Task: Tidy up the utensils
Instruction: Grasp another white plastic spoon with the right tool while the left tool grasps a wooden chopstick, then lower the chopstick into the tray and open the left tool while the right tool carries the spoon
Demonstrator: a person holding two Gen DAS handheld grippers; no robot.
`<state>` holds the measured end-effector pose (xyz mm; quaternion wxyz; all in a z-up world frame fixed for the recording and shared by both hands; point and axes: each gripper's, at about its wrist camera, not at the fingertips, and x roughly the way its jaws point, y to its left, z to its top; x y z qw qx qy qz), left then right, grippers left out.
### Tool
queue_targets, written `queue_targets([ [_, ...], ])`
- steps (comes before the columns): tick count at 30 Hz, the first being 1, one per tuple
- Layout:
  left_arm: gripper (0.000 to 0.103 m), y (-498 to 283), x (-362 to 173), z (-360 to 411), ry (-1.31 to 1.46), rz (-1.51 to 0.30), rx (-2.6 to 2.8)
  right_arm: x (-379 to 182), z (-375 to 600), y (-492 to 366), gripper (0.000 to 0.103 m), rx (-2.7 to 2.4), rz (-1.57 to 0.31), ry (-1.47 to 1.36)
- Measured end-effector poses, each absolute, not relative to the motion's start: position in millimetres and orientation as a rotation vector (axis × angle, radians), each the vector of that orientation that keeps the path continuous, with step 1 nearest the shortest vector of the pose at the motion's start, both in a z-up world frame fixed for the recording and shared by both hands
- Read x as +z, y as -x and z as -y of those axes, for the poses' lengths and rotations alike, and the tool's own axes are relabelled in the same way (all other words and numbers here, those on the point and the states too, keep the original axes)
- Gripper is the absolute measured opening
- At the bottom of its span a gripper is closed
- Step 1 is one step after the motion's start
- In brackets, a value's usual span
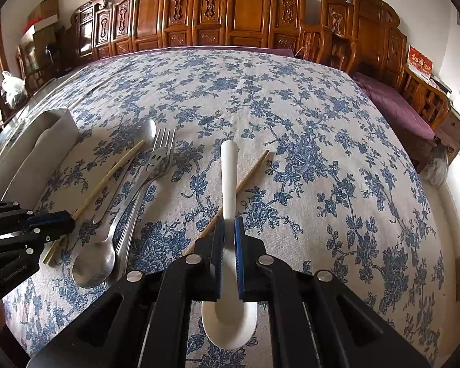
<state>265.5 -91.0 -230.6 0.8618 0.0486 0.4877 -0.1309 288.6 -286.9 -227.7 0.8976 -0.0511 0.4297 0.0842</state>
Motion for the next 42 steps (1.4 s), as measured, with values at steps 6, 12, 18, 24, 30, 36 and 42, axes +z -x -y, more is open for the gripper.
queue_targets([
  [6,0.004,-263.4,-219.1,84.7,-0.089,-0.996,-0.274,-224.6,284.4,-285.9,0.008,0.179,-0.883,0.107],
  [12,0.004,-260.4,-207.1,78.3,-0.074,-0.966,-0.272,-222.3,280.9,-283.7,0.008,0.185,-0.875,0.112],
  [18,0.004,-253.7,-191.1,65.5,-0.054,-0.932,-0.264,-219.4,274.8,-278.6,0.008,0.202,-0.868,0.106],
  [24,0.004,-242.1,-171.9,52.7,-0.044,-0.893,-0.261,-216.4,266.3,-269.9,0.008,0.231,-0.865,0.103],
  [30,0.004,-229.7,-155.2,39.8,-0.052,-0.859,-0.245,-209.2,254.1,-257.1,0.008,0.273,-0.848,0.107],
  [36,0.004,-221.2,-149.9,20.3,-0.049,-0.855,-0.205,-201.9,238.5,-246.2,0.008,0.328,-0.83,0.114],
  [42,0.004,-216.7,-151.0,-3.4,-0.041,-0.866,-0.161,-197.5,226.9,-237.8,0.008,0.363,-0.818,0.115],
])
